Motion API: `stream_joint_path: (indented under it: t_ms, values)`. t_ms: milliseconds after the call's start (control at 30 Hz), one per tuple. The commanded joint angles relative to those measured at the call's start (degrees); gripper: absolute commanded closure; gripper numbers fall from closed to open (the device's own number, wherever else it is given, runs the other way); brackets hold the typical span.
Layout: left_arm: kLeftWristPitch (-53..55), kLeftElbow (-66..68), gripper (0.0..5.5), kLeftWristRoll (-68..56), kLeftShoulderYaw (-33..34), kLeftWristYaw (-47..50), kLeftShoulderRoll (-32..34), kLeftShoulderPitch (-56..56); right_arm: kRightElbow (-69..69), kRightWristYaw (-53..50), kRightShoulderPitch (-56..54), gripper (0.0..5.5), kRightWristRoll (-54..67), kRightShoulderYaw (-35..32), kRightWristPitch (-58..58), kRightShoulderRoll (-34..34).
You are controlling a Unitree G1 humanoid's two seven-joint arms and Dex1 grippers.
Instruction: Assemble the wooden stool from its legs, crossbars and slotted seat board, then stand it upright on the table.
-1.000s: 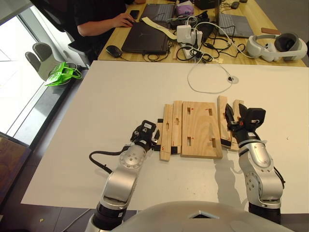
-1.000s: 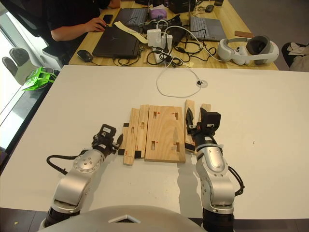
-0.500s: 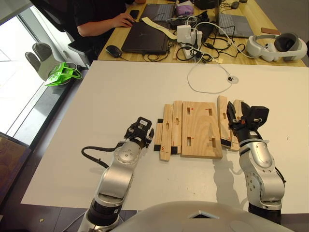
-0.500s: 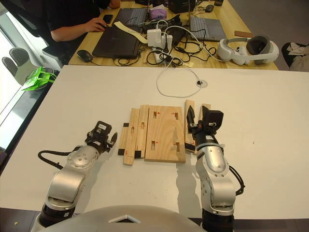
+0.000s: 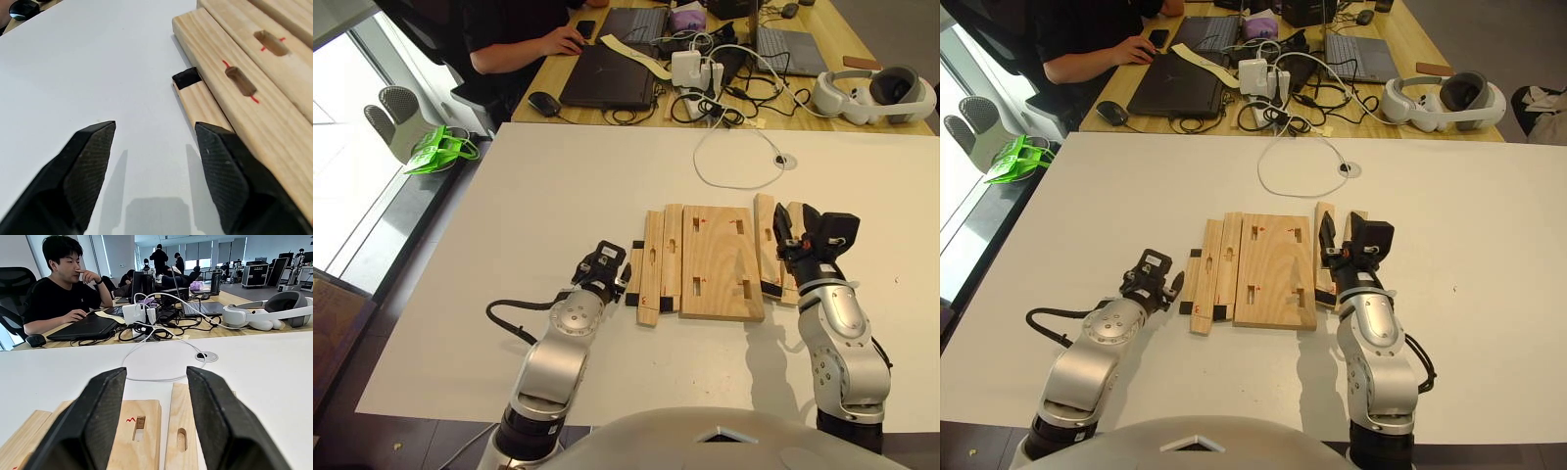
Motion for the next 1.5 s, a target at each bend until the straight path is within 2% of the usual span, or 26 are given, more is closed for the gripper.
stream_joint_path:
  t_ms: [33, 200, 367, 667, 1333, 1500]
  values:
    - [-1.41, 1.41, 2.5, -0.06, -1.27, 0.13, -0.68, -0.14, -1.08, -0.39, -1.2, 3.2, 0.26, 0.19, 1.5, 0.33]
    - [-1.93, 2.23, 2.5, -0.08, -2.73, -0.15, -1.87, -2.25, -1.23, -0.68, -1.21, 3.2, 0.11, 0.34, 1.71, 0.56]
    - [-2.21, 4.69, 2.5, 3.17, -7.82, -1.58, 3.49, -3.41, -1.47, -1.43, -2.32, 3.2, 0.2, 0.33, 2.08, 1.35]
    - [-3.03, 2.51, 2.5, 2.29, -3.95, -1.22, 0.2, -5.56, -1.99, -2.33, -1.92, 3.2, -0.06, 0.22, 1.97, 2.39]
    - [-2.89, 6.12, 2.5, 6.53, -9.46, -2.1, 3.6, -3.74, -2.07, -2.3, -2.98, 3.2, 0.63, 0.18, 2.87, 1.9]
    - [-1.12, 5.73, 2.5, 4.65, -8.48, -2.91, 1.58, -3.22, -2.06, -2.31, -3.04, 3.2, 0.66, 0.17, 2.94, 1.96]
